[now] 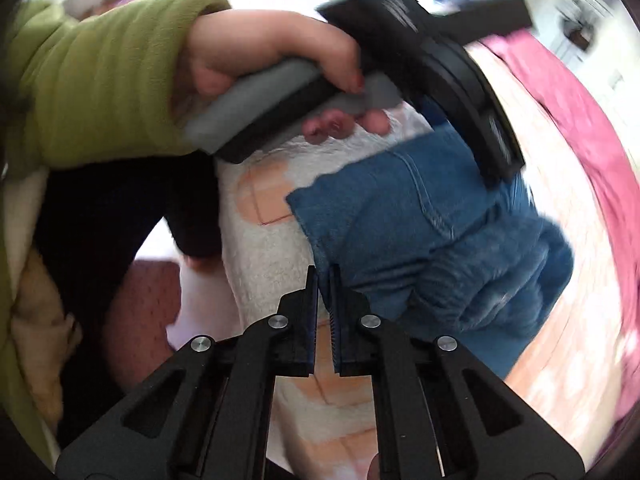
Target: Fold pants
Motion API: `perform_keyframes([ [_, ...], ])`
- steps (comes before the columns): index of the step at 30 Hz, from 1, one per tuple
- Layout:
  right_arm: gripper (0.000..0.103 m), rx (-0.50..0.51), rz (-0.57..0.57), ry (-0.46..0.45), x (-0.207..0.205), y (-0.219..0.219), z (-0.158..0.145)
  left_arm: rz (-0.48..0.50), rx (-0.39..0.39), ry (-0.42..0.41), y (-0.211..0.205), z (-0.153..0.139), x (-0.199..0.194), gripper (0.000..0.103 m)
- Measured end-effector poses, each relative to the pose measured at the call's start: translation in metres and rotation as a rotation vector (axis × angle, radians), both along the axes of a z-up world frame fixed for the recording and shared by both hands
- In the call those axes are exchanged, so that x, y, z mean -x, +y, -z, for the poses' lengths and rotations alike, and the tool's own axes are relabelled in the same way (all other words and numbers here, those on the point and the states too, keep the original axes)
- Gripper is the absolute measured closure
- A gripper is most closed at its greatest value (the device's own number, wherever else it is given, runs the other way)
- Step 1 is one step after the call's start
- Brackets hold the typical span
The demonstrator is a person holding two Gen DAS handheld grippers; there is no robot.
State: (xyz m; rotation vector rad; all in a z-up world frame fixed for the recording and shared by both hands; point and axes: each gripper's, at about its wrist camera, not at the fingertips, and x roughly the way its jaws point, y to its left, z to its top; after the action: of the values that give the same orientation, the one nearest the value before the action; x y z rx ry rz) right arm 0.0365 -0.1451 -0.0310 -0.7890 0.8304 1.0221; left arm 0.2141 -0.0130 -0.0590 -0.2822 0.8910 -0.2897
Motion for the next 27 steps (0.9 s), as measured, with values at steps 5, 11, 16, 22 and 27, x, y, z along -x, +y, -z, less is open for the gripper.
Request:
perform_keyframes([
  [5, 0.089, -0.114, 0.124, 0.045, 0.005, -0.010, -0.007, -0.001, 0.010, -0.005, 0.002, -0.001, 0.003, 0.031],
  [11, 0.078, -0.251, 0.247, 0.117, 0.005, -0.031, -0.025, -0.008, 0.003, -0.016, 0.001, -0.002, 0.008, 0.032],
  [16, 0.076, -0.371, 0.327, 0.224, 0.006, -0.048, -0.028, -0.048, 0.004, -0.034, 0.004, -0.005, 0.024, 0.032],
  [22, 0.060, -0.450, 0.351, 0.162, 0.015, -0.068, -0.063, -0.083, -0.036, -0.085, 0.005, -0.025, 0.047, 0.032],
  [27, 0.051, -0.505, 0.382, 0.084, 0.016, -0.080, -0.086, -0.095, -0.068, -0.111, 0.002, -0.042, 0.070, 0.031],
])
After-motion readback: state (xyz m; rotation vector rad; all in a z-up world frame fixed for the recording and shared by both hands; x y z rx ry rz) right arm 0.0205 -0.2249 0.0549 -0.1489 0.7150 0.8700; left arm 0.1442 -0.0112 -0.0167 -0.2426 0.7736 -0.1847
